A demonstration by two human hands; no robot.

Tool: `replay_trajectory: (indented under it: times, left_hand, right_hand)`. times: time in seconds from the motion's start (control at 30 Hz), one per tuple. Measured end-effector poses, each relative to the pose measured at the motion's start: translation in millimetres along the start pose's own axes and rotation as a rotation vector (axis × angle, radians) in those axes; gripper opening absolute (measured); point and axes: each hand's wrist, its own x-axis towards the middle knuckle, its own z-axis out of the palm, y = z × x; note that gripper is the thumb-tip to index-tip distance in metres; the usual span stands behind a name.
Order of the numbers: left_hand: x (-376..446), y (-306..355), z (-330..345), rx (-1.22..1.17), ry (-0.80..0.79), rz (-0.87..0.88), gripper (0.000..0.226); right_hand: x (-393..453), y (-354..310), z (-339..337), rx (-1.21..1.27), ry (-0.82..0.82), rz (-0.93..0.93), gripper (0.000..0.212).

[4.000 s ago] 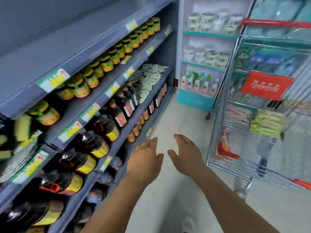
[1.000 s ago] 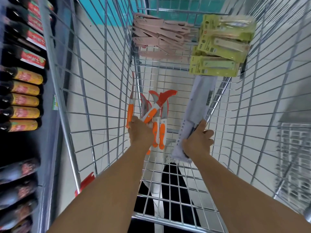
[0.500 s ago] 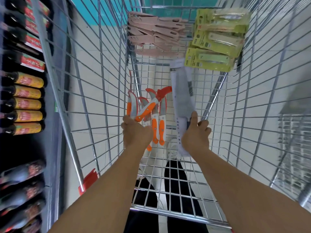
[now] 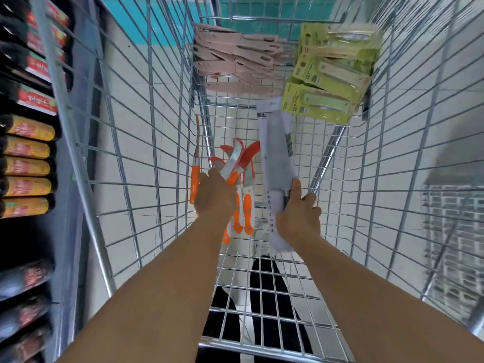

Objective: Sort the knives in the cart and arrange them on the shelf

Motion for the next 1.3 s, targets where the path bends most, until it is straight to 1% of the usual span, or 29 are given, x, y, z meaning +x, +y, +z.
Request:
replay_trajectory:
  times: [0.07, 0.17, 0.27, 0.37, 0.47, 0.57, 0.67, 0.77, 0.87, 0.97, 1.03, 1.2, 1.3]
  left_hand:
    - [-1, -1, -5, 0.021, 0.002, 0.015, 0.045]
    - [-6, -6, -12, 0.047, -0.041, 0.045, 0.043]
    - [-22, -8, -28, 0.032, -0.083, 0.049, 0.041]
    - [-44, -10, -51, 0.028, -0.081, 0.083, 0.036]
    - [-69, -9, -83, 0.02, -0.069, 0.12, 0.037]
    - [-96, -8, -116, -0.028, -0.048, 0.18, 0.036]
    - [-123, -9, -148, -0.08, -0.006, 0.249, 0.03]
    - [-152, -12, -181, -0.124, 0.052, 0.325, 0.024]
    - [-179, -20, -216, -0.192, 0.146, 0.409, 0.018]
    - [-202, -32, -252, -0.275, 0.256, 0.483, 0.017]
    - [-215, -41, -276, -0.331, 0.33, 0.508, 0.017]
    - [-233, -65, -331, -0.457, 0.539, 0.479, 0.019]
    - [-246, -85, -364, -0.486, 0.674, 0.417, 0.029]
  right_hand:
    - [-2, 0, -3, 0.025, -0.023, -0.012, 0.091]
    - [-8, -2, -12, 0.054, -0.059, -0.019, 0.093]
    - [-21, -7, -26, 0.088, -0.052, -0.027, 0.086]
    - [-41, -18, -45, 0.111, -0.003, -0.035, 0.075]
    - [-65, -29, -66, 0.153, 0.063, -0.044, 0.055]
    - [-92, -38, -86, 0.203, 0.078, -0.057, 0.037]
    - [-124, -46, -101, 0.252, 0.12, -0.089, 0.027]
    - [-160, -58, -113, 0.333, 0.228, -0.15, 0.025]
    - [-199, -76, -130, 0.433, 0.334, -0.243, 0.02]
    - [-236, -98, -150, 0.531, 0.454, -0.351, 0.023]
    - [-258, -115, -165, 0.571, 0.522, -0.431, 0.019]
    - [-299, -164, -198, 0.619, 0.567, -0.636, 0.026]
    - [-318, -200, -211, 0.587, 0.533, -0.772, 0.037]
